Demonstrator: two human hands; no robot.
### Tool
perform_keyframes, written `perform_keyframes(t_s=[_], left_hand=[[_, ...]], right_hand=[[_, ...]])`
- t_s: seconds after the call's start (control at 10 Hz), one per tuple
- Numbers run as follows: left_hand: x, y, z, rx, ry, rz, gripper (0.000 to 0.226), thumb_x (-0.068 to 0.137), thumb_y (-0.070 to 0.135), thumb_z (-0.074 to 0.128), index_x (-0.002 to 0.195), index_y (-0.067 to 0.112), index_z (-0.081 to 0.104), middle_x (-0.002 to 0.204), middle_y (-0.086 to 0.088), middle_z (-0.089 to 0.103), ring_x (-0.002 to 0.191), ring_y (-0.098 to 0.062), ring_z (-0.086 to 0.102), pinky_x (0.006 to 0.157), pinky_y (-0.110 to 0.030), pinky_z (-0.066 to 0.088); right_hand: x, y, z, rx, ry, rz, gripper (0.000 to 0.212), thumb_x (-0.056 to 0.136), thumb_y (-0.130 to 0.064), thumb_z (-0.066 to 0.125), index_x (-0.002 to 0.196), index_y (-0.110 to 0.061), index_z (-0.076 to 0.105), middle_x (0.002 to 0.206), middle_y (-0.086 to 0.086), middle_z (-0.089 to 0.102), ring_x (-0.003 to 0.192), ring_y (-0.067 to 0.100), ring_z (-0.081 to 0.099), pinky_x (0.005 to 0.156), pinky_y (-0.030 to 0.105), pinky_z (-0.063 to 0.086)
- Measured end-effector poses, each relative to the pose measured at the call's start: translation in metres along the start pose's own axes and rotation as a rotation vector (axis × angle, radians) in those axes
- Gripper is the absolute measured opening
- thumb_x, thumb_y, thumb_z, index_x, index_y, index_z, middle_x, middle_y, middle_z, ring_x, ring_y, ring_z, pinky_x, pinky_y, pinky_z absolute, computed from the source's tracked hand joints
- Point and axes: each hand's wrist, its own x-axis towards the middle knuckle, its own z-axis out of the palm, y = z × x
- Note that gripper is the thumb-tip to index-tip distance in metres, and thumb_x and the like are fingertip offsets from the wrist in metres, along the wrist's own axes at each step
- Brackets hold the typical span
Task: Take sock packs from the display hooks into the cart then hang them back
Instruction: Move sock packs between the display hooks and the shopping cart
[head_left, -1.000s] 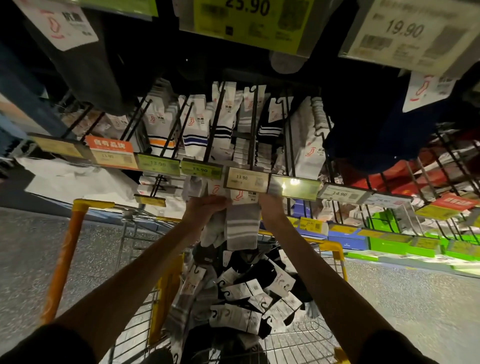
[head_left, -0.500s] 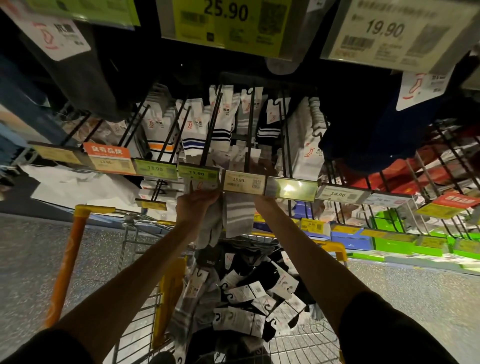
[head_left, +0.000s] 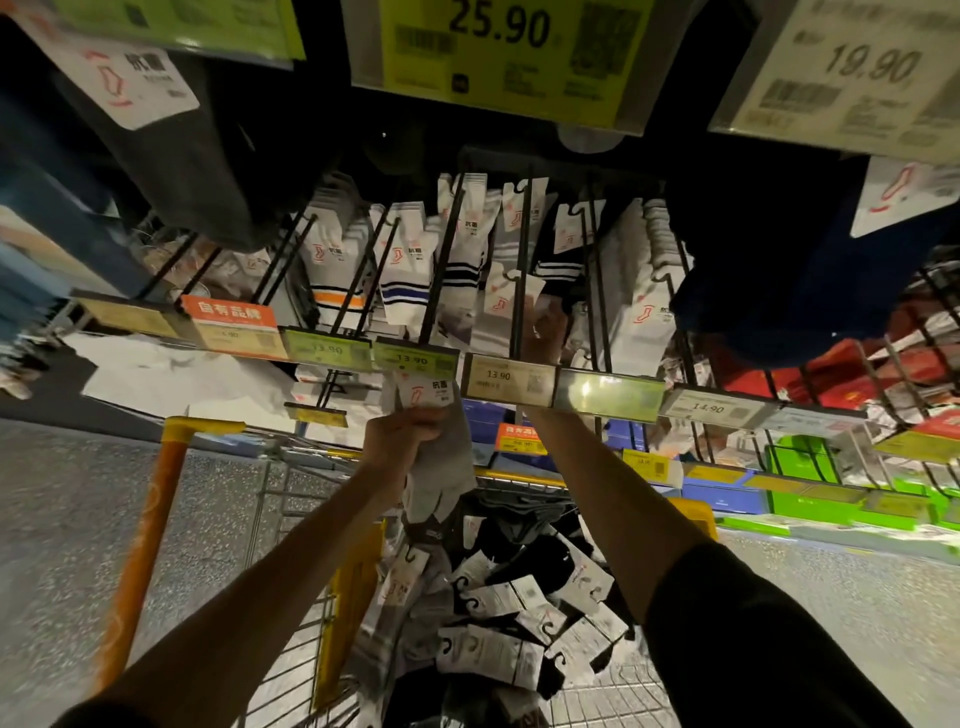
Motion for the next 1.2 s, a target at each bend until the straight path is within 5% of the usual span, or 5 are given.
perform_keyframes(t_s=[0.5,0.6,0.9,1.1,1.2], left_hand=[[-0.059,-0.032,-0.005,0.134,-0.399,0.194,0.066,0.083,-0.016,0.05,0.131,0.028,0.057,0.123,-0.001,0.061,0.117,-0.023,0.054,0.097,-0.042,0.049],[-0.075,-0.041,-0.008,0.124,-0.457,0.243,0.092,0.084,-0.025,0.049,0.15,0.034,0.024,0.133,0.001,0.055,0.122,-0.02,0.054,0.092,-0.037,0.054],[-0.112,-0.058,-0.017,0.204,-0.549,0.27,0.104,0.077,-0.023,0.065,0.154,0.032,0.023,0.14,-0.011,0.057,0.108,-0.012,0.067,0.083,-0.045,0.06],[-0.154,-0.058,-0.007,0.268,-0.507,0.334,0.097,0.08,-0.022,0.064,0.15,0.031,0.024,0.127,-0.027,0.06,0.057,-0.006,0.064,0.043,-0.019,0.045],[-0.175,-0.057,0.003,0.255,-0.501,0.394,0.097,0.082,-0.021,0.063,0.153,0.029,0.02,0.13,-0.028,0.058,0.092,-0.037,0.067,0.046,-0.016,0.045]], right_hand=[[-0.054,0.061,0.045,0.005,0.108,-0.287,0.026,0.096,-0.016,0.06,0.112,0.004,0.063,0.102,0.019,0.069,0.081,0.016,0.063,0.065,0.019,0.049],[-0.078,0.07,0.038,0.084,0.109,-0.317,0.024,0.095,-0.007,0.059,0.114,0.007,0.062,0.102,0.011,0.07,0.078,0.002,0.066,0.066,0.014,0.05],[-0.142,0.085,0.028,0.203,0.174,-0.266,0.017,0.091,-0.019,0.068,0.104,-0.018,0.057,0.1,0.008,0.071,0.085,0.025,0.066,0.073,0.041,0.055],[-0.17,0.096,0.012,0.252,0.146,-0.319,0.031,0.092,-0.012,0.065,0.118,-0.008,0.049,0.101,0.003,0.069,0.088,0.015,0.068,0.071,0.029,0.059],[-0.186,0.097,-0.005,0.269,0.123,-0.352,0.022,0.093,-0.009,0.063,0.111,-0.015,0.053,0.098,-0.004,0.069,0.085,0.006,0.068,0.074,0.027,0.057]])
